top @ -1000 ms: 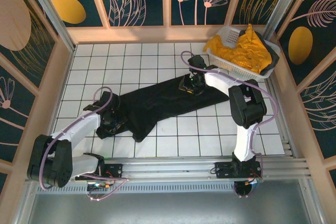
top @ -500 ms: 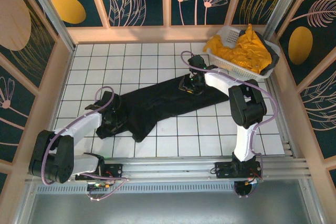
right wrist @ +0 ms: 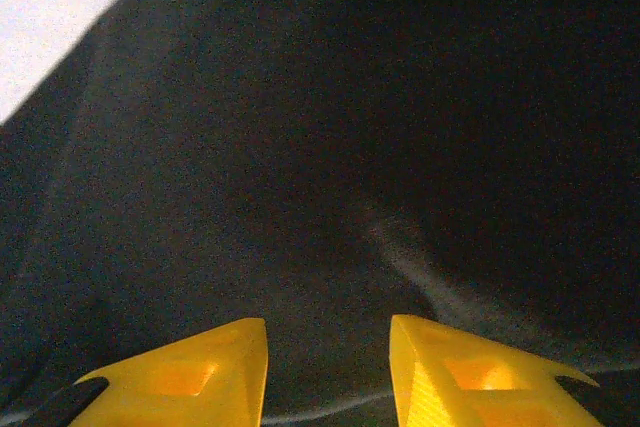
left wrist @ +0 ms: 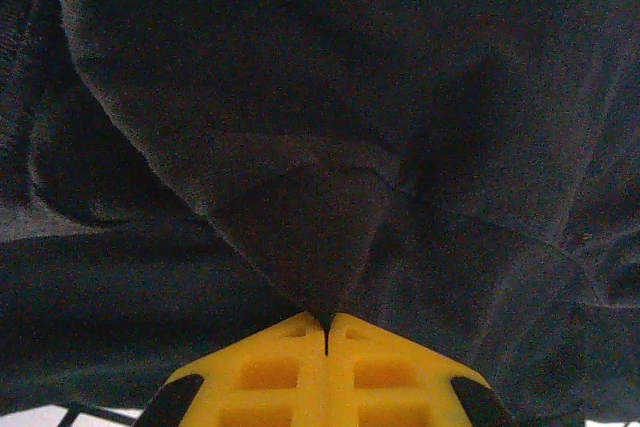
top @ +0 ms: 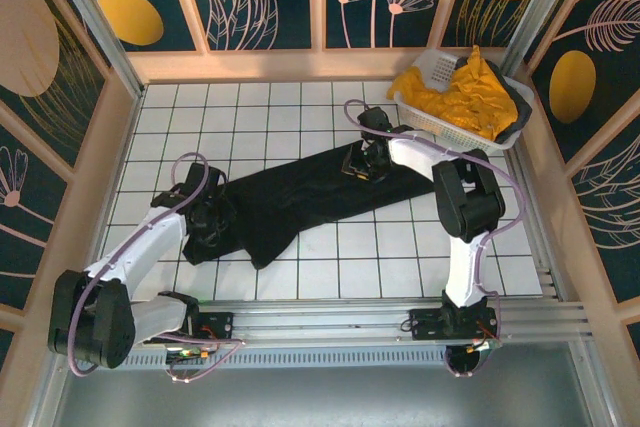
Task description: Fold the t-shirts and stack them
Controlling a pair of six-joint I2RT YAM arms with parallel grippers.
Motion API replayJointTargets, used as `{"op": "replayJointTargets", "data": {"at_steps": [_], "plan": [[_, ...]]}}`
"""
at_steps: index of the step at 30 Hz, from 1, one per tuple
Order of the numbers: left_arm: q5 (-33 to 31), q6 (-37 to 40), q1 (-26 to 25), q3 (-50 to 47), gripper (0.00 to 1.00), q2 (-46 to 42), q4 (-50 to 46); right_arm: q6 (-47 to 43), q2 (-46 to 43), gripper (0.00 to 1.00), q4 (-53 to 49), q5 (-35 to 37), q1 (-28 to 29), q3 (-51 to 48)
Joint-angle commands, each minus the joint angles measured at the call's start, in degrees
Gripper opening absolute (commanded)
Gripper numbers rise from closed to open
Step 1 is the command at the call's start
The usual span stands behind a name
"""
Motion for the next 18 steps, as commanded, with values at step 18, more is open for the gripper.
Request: {"op": "replayJointTargets", "data": {"at_steps": [18], "plan": [[-3.3,9.3,5.3,13.9,0.00,10.3,-8.6,-0.7,3.3,0.37,-2.8,3.0,-1.0,-1.2]]}}
